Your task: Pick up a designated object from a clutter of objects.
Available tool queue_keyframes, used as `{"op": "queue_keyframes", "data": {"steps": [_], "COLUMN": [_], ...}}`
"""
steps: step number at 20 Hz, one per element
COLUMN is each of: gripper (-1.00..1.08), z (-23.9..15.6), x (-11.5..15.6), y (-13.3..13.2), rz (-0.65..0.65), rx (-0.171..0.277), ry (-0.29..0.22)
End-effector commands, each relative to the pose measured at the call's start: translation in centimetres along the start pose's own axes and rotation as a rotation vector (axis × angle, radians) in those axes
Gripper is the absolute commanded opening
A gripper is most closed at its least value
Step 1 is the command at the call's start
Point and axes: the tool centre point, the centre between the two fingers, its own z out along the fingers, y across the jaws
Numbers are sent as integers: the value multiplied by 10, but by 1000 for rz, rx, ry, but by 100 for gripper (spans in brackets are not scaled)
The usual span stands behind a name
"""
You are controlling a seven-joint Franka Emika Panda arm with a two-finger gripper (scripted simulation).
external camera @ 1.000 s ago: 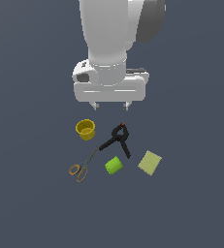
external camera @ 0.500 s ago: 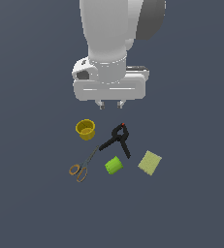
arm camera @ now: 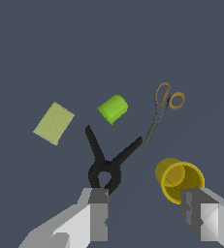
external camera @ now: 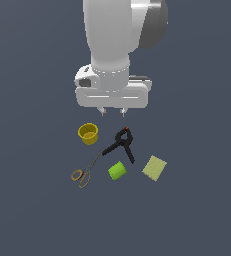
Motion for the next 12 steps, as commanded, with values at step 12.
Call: {"op": "queue_keyframes", "data": {"steps": [12], "gripper": [28], "z": [61], "x": [10], "y": [17], "rz": [217], "rx": [-86], "ry": [26]}}
